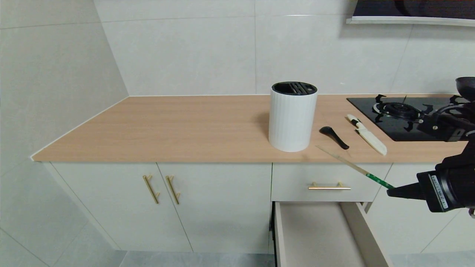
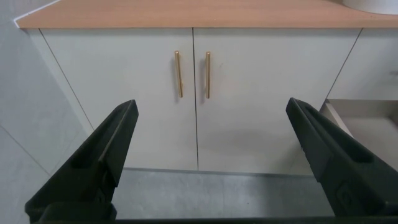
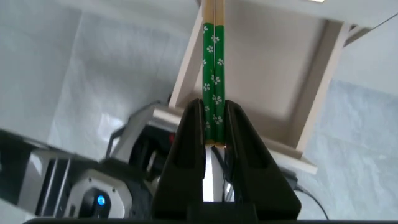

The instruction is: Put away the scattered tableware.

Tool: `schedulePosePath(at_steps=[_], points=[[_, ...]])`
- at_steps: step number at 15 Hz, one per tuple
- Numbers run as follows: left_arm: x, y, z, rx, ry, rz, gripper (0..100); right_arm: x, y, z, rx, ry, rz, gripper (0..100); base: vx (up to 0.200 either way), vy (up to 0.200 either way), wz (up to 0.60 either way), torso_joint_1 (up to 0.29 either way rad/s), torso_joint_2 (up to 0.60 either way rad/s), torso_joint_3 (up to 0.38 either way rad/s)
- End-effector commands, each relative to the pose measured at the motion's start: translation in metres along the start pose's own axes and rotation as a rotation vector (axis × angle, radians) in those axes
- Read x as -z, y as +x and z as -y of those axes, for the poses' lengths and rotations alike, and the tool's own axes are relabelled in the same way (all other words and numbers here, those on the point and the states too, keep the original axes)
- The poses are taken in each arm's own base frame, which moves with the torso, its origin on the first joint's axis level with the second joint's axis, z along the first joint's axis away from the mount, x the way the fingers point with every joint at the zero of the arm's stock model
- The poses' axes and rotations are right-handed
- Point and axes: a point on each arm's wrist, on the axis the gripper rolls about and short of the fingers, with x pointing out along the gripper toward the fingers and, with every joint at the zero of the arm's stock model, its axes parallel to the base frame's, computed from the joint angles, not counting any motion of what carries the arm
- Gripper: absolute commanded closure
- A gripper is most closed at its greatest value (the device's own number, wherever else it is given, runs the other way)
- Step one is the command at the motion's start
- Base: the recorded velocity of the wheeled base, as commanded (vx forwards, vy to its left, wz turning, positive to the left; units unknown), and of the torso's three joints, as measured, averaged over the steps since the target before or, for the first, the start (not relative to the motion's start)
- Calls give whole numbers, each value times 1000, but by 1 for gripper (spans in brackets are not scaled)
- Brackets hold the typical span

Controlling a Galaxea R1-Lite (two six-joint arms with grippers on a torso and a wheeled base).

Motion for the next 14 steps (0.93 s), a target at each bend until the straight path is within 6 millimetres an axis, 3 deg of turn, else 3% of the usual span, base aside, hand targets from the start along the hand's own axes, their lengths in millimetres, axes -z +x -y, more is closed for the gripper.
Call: schedulePosePath(at_steps=[1,6,14], points=[[0,0,0,-1,0,0,0,5,19,-5,-10,-22,-77,100,0,0,0,0,0,0],[0,0,0,-1,0,0,0,10,46,-14,-21,-53,-175,100,0,0,0,0,0,0],[0,0,0,-1,0,0,0,12,69,-13,-12,-52,-184,100,0,0,0,-6,16,11]])
